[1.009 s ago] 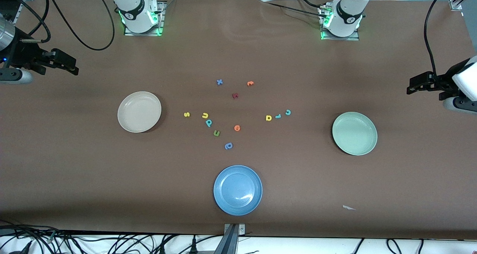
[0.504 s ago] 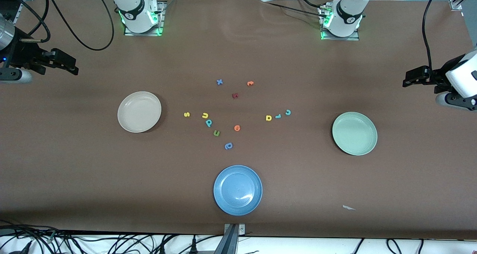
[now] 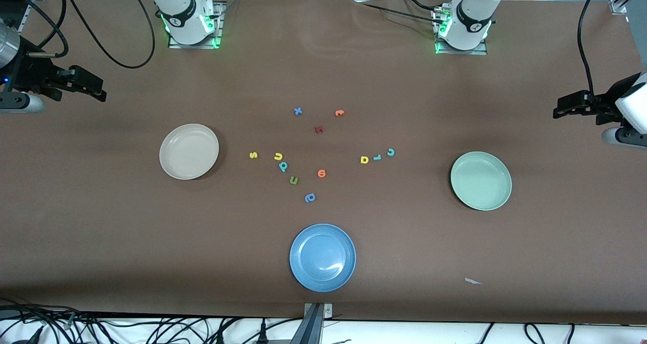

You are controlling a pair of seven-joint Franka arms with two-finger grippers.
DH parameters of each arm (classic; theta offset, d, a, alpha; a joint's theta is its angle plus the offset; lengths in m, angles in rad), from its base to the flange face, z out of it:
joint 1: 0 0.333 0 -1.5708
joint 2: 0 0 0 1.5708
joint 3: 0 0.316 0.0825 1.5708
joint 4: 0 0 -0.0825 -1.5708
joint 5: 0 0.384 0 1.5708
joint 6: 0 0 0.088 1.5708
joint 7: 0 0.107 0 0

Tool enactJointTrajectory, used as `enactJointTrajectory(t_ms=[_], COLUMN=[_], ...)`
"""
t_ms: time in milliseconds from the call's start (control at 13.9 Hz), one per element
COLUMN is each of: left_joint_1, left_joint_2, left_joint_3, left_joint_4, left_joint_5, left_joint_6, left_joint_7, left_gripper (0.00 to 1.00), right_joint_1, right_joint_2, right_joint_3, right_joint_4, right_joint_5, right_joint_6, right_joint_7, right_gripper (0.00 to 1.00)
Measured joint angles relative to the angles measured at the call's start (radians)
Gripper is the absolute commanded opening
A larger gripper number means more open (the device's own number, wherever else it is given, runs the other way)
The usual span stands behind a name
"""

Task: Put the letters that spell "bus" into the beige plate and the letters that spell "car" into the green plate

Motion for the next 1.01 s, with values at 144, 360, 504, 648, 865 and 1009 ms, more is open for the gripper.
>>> enactJointTrajectory(t_ms=[144,360,504,648,865,1009], left_joint_1=[0.006,0.009,0.009,0.009,0.012,0.012], left_joint_2=[0.009,0.033,0.038,0.038,0.038,0.038], left_joint_3=[0.001,0.001,0.0,0.0,0.0,0.0], left_joint_4=[-0.007,-0.009,-0.009,-0.008,-0.008,-0.008], left_joint_5=[0.0,0.0,0.0,0.0,0.0,0.0], left_joint_6=[0.001,0.01,0.021,0.041,0.052,0.062], left_joint_7=[-0.001,-0.001,-0.001,-0.001,-0.001,-0.001], left_gripper=[0.98,0.98,0.98,0.98,0.98,0.98], right_joint_1=[0.0,0.0,0.0,0.0,0.0,0.0], right_joint_2=[0.0,0.0,0.0,0.0,0.0,0.0], right_joint_3=[0.0,0.0,0.0,0.0,0.0,0.0], right_joint_4=[0.0,0.0,0.0,0.0,0.0,0.0], right_joint_5=[0.0,0.0,0.0,0.0,0.0,0.0], right_joint_6=[0.0,0.0,0.0,0.0,0.0,0.0], right_joint_7=[0.0,0.0,0.0,0.0,0.0,0.0], right_gripper=[1.0,1.0,1.0,1.0,1.0,1.0])
